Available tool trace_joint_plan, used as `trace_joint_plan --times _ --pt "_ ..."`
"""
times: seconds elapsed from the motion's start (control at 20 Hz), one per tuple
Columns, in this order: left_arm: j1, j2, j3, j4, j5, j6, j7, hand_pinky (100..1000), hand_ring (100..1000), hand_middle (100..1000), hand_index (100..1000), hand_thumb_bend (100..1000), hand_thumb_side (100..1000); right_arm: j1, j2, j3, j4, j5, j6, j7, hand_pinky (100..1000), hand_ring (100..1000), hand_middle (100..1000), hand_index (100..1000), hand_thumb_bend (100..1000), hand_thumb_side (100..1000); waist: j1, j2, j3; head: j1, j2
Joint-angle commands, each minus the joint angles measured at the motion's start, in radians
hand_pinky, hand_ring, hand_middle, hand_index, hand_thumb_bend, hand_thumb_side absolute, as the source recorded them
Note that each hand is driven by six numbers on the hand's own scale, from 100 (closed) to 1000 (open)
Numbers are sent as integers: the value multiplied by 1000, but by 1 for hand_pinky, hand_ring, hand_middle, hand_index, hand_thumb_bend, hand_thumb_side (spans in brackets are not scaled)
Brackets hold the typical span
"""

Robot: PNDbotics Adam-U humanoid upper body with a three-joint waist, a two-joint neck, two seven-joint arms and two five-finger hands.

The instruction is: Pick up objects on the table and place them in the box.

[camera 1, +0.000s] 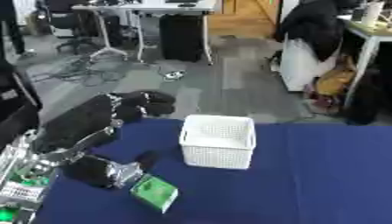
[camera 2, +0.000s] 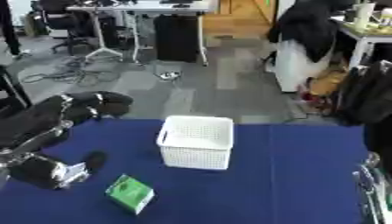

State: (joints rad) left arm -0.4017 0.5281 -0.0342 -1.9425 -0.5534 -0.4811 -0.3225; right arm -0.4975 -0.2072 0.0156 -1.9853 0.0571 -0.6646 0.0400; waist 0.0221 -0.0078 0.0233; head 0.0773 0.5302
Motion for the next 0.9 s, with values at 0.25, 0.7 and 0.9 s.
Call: trace_joint_plan --times 0.25,0.7,0.9 --pt "-18 31 14 -11 0 0 -7 477 701 858 926 105 972 -14 -9 -5 -11 10 4 11 192 257 246 389 151 960 -1 -9 3 17 -2" --pt "-6 67 12 27 -62 5 -62 533 723 865 948 129 1000 -9 -13 -30 17 48 76 -21 166 234 231 391 145 963 2 -13 6 25 59" --pt "-4 147 -14 107 -85 -8 -45 527 721 857 929 133 1000 -8 -14 -21 22 79 125 -44 160 231 230 392 143 968 10 -18 0 29 84"
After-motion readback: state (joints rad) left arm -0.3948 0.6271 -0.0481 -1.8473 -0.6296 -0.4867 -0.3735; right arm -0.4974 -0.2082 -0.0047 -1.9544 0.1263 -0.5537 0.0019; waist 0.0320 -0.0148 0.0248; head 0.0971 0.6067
